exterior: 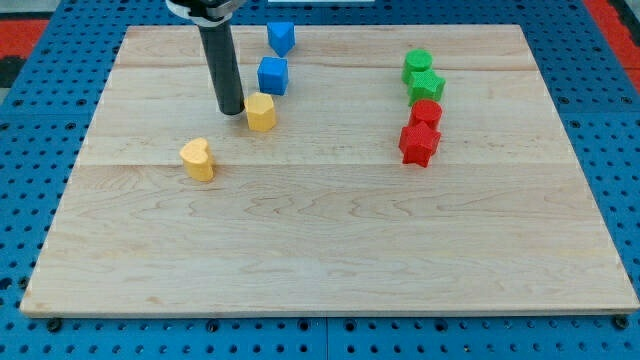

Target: Place the yellow blocks in a vertical line below the blue cube

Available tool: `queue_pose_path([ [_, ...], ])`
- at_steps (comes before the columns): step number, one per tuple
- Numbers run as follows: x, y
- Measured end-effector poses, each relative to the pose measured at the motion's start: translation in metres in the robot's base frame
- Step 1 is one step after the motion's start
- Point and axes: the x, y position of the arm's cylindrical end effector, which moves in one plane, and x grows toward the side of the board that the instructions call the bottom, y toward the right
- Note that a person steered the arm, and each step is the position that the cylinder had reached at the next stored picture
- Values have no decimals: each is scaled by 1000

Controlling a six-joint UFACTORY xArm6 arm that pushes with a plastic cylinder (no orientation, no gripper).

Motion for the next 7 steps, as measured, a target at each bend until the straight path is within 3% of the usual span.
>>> queue_pose_path([
  [1,1,-41],
  [2,31,-109],
  [3,84,-109],
  [5,92,16],
  [6,109,13],
  [7,169,21],
])
